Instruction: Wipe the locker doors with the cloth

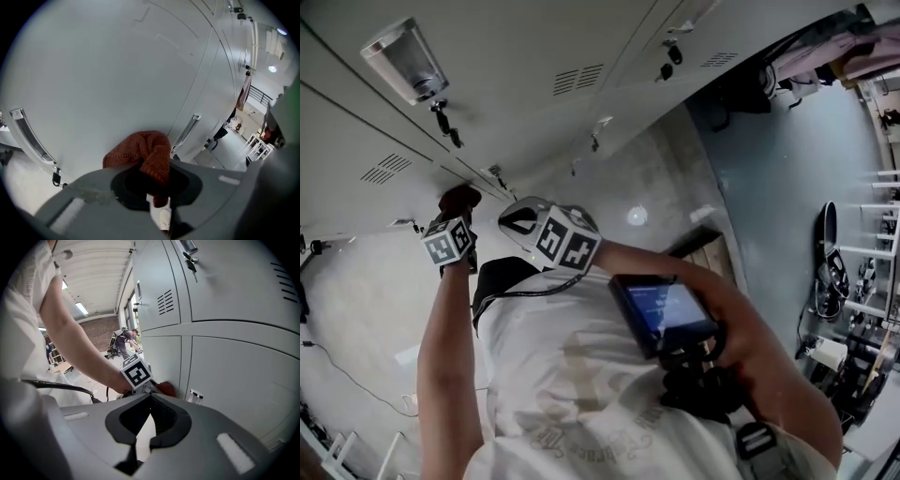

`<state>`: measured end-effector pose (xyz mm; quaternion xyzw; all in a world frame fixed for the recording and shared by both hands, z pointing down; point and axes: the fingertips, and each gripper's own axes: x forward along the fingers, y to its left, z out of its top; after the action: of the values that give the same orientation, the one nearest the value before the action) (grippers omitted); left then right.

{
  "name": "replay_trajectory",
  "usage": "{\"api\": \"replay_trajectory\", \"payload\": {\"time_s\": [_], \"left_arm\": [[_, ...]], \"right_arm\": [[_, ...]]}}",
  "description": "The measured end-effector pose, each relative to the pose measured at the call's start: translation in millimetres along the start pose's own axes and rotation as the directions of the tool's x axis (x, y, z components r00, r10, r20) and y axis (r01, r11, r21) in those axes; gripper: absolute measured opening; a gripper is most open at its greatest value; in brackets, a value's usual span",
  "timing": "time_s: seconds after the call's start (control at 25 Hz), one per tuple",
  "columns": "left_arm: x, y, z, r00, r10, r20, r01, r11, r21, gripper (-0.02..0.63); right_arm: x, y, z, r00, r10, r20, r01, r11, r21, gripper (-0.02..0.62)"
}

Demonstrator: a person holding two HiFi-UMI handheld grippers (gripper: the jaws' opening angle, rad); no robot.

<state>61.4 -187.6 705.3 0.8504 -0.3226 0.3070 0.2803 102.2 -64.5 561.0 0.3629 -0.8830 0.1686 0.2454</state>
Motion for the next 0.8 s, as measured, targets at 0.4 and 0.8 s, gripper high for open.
{"api": "replay_trajectory", "payload": {"time_s": [0.4,0.8], "left_arm": [[2.4,16.4,-3.2,0.999,-0.004,0.035,0.006,0.999,-0.047,0.046],[-37.0,111.1,-17.5,0.985,0.153,0.076,-0.131,0.961,-0.244,0.044]], "right_arm": [[0.0,6.7,-22.0,0.998,-0.054,-0.019,0.055,0.996,0.066,0.008],[21.9,16.8,-18.4,0.997,-0.068,-0.036,0.071,0.995,0.074,0.008]]}}
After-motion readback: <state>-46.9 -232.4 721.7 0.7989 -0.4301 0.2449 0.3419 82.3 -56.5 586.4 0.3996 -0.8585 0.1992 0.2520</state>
